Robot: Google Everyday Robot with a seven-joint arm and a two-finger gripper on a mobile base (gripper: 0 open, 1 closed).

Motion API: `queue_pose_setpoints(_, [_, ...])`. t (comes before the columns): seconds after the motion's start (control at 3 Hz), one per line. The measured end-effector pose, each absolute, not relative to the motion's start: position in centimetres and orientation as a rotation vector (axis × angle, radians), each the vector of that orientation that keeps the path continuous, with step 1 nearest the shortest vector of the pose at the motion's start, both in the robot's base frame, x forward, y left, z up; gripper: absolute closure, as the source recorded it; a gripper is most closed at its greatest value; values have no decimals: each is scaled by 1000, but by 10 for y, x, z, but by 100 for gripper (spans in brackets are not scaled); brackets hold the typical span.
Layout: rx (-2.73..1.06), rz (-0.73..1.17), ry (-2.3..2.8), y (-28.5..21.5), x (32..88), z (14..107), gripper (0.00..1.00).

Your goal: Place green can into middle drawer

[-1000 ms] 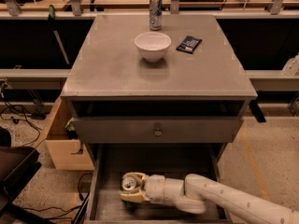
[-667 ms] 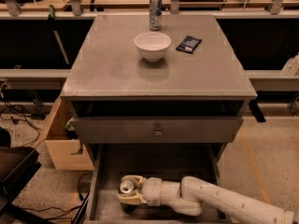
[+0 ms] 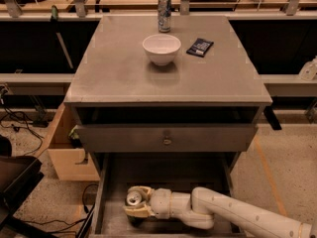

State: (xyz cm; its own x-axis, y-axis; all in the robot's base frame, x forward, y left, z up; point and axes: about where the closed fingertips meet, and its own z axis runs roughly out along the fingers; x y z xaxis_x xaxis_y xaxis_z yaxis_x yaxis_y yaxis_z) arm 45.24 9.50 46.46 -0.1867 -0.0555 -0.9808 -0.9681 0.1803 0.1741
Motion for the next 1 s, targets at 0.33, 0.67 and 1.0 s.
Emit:
queue_pose_setpoints(0.33, [-1039, 1175, 1472, 97, 452, 465, 37])
queue_pose_setpoints(0.67, [-1040, 1178, 1470, 98, 451, 466, 13])
queue_pose_setpoints(1.0, [-1041, 1181, 1468, 100, 451, 466, 0])
